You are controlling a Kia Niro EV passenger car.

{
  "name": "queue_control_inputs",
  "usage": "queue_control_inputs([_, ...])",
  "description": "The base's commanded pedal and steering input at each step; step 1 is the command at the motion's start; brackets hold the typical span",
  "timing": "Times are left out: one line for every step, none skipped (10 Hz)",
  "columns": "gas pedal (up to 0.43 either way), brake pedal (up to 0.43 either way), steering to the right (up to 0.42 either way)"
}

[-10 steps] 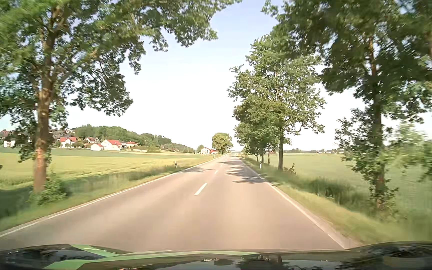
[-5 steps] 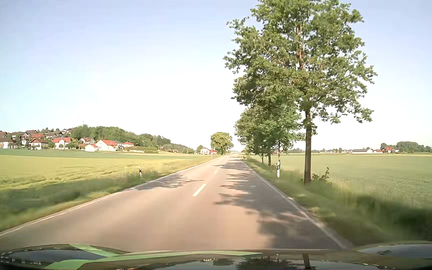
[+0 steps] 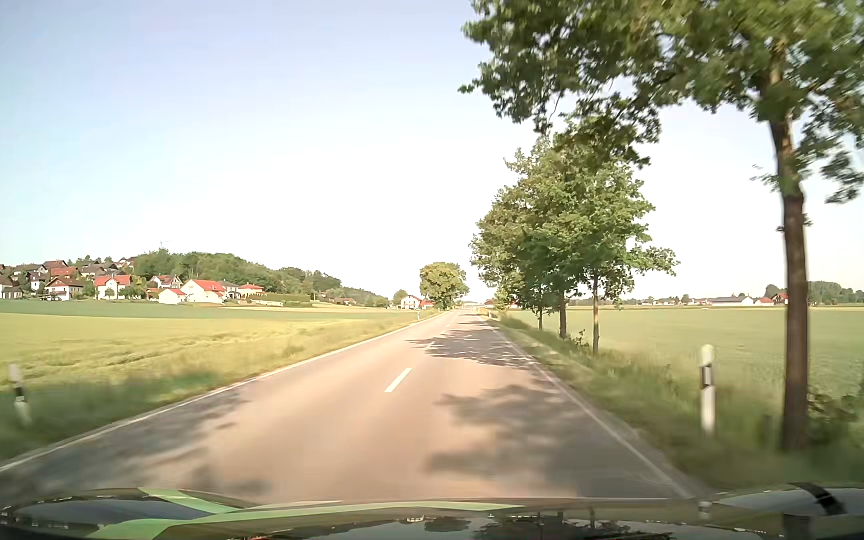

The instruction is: Follow the waypoints while adhering to traffic rules and regulations

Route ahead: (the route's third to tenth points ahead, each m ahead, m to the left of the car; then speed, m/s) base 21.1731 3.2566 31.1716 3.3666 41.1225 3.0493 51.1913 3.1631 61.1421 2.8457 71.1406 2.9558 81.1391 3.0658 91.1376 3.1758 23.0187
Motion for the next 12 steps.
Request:
queue_control_inputs([0.118, 0.0, -0.004])
queue_control_inputs([0.157, 0.0, -0.004])
queue_control_inputs([0.177, 0.0, -0.004])
queue_control_inputs([0.197, 0.0, -0.004])
queue_control_inputs([0.197, 0.0, -0.004])
queue_control_inputs([0.209, 0.0, -0.003])
queue_control_inputs([0.209, 0.0, -0.003])
queue_control_inputs([0.209, 0.0, -0.002])
queue_control_inputs([0.209, 0.0, -0.002])
queue_control_inputs([0.197, 0.0, -0.001])
queue_control_inputs([0.177, 0.0, -0.001])
queue_control_inputs([0.15, 0.0, -0.001])
